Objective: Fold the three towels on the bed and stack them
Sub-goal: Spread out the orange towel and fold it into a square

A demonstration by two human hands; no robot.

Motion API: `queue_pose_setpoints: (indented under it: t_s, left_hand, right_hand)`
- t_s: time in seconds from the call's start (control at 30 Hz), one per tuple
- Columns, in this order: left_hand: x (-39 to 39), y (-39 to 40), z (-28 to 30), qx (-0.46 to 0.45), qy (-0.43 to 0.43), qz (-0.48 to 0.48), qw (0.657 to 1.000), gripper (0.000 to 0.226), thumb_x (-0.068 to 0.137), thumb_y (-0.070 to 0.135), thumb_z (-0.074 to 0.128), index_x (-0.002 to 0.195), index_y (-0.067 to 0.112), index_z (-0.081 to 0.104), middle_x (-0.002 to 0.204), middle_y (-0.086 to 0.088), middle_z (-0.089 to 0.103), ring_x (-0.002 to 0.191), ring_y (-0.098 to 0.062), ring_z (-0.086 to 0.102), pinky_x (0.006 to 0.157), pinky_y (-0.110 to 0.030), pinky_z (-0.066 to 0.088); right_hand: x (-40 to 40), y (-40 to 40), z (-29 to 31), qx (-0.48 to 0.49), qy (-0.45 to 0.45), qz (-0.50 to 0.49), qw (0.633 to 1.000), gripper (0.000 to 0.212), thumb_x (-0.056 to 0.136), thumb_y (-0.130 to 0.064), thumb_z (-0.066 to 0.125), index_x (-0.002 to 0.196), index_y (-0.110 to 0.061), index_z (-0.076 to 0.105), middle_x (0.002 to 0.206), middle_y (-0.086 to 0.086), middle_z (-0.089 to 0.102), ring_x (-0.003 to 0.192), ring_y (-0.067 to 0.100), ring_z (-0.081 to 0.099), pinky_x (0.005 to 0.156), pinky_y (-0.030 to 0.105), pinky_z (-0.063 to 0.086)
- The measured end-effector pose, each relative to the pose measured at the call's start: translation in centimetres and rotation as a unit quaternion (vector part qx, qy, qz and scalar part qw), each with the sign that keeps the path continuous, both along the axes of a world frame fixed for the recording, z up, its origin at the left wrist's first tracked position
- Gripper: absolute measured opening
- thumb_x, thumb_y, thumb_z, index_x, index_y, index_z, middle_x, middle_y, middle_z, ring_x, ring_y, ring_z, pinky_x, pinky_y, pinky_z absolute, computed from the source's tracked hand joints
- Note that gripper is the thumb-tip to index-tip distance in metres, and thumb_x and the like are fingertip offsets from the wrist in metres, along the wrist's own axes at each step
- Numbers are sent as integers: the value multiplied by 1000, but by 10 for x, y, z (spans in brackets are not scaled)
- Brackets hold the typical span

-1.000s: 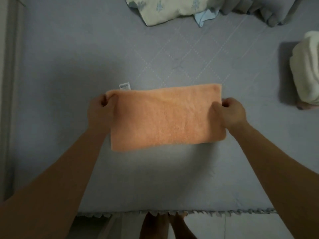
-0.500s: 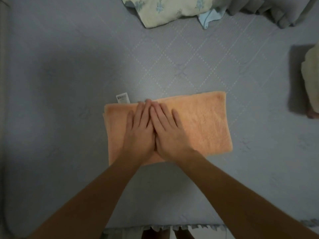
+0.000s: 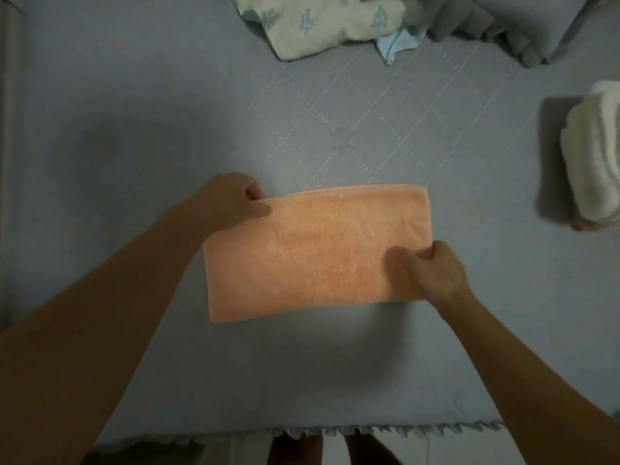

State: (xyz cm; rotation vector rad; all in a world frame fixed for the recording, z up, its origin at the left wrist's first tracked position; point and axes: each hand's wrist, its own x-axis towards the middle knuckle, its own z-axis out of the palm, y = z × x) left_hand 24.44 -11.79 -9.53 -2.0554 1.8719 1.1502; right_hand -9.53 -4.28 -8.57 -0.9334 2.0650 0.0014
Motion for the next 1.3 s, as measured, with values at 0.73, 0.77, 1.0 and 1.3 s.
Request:
queue_pose_setpoints:
  t_s: [0.73, 0.77, 1.0, 1.3]
  left_hand:
    - [-114, 333, 17, 202, 227, 480, 823, 15, 88, 32, 69, 96, 20, 75, 89, 0, 79, 78, -15, 75, 65, -26, 57]
    - [-115, 337, 22, 215, 253, 501, 799, 16, 88, 31, 69, 99, 20, 74, 92, 0, 79, 81, -16, 76, 64, -25, 58]
    - [-109, 333, 58, 270, 283, 541, 745, 35, 85, 24, 71, 114, 6, 65, 90, -13, 72, 76, -23, 67, 57, -31, 54]
    - [-82, 204, 89, 95, 352, 559, 745, 30, 100, 35, 43, 96, 18, 68, 64, -3, 71, 46, -14, 64, 45, -20, 51]
  right_hand:
    - [4, 210, 15, 105, -241, -50, 963, 26, 94, -33, 58, 119, -27, 55, 101, -6, 64, 85, 7, 63, 65, 23, 56]
    - [-4, 219, 19, 122, -259, -55, 957, 22, 95, -23, 56, 117, -20, 59, 102, 1, 67, 83, 10, 65, 64, 24, 58]
    - [-41, 209, 73, 52, -323, -100, 940, 52, 91, -19, 66, 133, -35, 41, 105, 12, 67, 73, 21, 70, 60, 29, 56]
    - [22, 50, 97, 24, -436, -209, 875, 12, 96, -23, 55, 92, -12, 59, 63, 5, 59, 40, 13, 48, 41, 22, 42]
